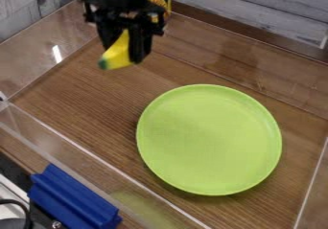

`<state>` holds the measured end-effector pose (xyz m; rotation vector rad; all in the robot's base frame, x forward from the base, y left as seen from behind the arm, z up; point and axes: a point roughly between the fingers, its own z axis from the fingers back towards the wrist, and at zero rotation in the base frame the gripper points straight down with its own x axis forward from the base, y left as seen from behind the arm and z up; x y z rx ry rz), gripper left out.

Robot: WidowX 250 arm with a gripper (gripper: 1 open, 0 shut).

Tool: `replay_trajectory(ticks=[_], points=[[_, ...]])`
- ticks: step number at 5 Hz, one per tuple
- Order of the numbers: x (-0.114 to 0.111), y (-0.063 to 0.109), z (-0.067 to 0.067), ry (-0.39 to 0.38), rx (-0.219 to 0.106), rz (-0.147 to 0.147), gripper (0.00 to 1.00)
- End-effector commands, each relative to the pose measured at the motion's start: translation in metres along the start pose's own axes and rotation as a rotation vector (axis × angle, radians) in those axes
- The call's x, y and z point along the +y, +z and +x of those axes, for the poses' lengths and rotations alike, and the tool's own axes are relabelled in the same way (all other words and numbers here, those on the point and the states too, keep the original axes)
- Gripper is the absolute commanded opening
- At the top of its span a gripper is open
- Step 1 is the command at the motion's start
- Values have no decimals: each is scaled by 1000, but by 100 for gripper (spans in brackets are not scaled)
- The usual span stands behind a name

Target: Put the banana in the green plate

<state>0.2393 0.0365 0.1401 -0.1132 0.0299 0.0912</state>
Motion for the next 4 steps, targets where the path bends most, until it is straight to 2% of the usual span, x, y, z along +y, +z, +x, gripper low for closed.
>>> replay_trajectory(ticks=[1,3,4], points=[[-24,18,-11,-25,-41,-1,0],[-80,13,-41,-80,-20,-14,0],[-106,4,-49,-85,-25,-10,0]])
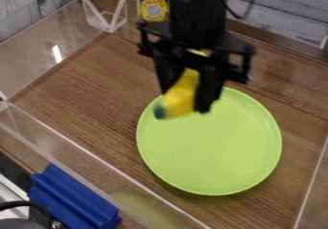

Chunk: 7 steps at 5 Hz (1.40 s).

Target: Put the banana in the green plate

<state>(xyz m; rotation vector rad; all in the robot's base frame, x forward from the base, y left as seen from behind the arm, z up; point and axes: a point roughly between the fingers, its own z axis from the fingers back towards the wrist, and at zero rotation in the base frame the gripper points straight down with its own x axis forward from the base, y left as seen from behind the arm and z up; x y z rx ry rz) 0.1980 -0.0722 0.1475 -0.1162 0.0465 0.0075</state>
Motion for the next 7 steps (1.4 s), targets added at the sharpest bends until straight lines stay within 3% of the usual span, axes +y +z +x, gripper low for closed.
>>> replay_trajectory(ticks=[1,3,7], points=[[-18,1,-4,3,-54,-6,0],[-22,-24,-8,5,-75,-10,0],[-10,-22,-2,28,-111,-34,0]])
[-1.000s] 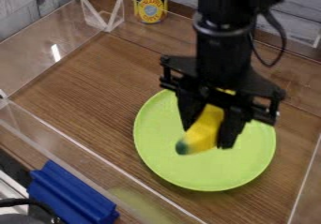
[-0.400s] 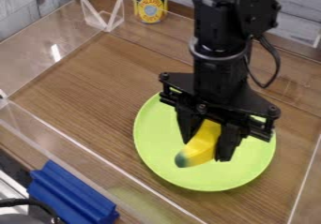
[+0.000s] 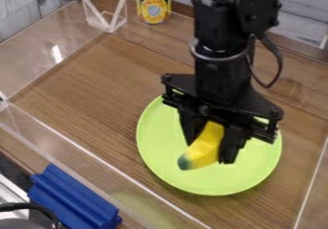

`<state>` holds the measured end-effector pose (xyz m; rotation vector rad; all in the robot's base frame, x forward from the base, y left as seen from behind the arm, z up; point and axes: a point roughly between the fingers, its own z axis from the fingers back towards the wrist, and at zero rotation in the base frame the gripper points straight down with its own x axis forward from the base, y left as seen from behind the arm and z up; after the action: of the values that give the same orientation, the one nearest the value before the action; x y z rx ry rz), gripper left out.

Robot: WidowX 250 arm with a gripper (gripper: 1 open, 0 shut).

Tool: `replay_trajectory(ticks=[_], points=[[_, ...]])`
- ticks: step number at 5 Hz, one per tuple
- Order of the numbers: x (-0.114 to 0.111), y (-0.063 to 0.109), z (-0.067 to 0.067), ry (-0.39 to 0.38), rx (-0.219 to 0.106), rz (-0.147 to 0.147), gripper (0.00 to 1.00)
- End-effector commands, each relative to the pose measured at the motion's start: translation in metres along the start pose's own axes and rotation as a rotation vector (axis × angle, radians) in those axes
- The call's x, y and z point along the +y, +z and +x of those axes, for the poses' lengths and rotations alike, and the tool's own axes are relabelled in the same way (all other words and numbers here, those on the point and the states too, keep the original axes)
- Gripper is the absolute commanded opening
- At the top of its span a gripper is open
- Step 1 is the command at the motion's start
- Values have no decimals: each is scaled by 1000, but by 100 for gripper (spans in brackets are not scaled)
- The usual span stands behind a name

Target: Put the banana in the green plate

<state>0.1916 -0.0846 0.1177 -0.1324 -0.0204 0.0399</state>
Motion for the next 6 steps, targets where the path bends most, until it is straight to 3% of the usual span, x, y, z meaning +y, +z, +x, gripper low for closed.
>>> replay_trajectory(ticks=[1,2,3,6], points=[[2,9,5,9,-48,-25,0],[4,6,7,14,-51,-32,0],[3,5,8,11,-48,-33,100],[10,12,19,1,-40,-24,100]])
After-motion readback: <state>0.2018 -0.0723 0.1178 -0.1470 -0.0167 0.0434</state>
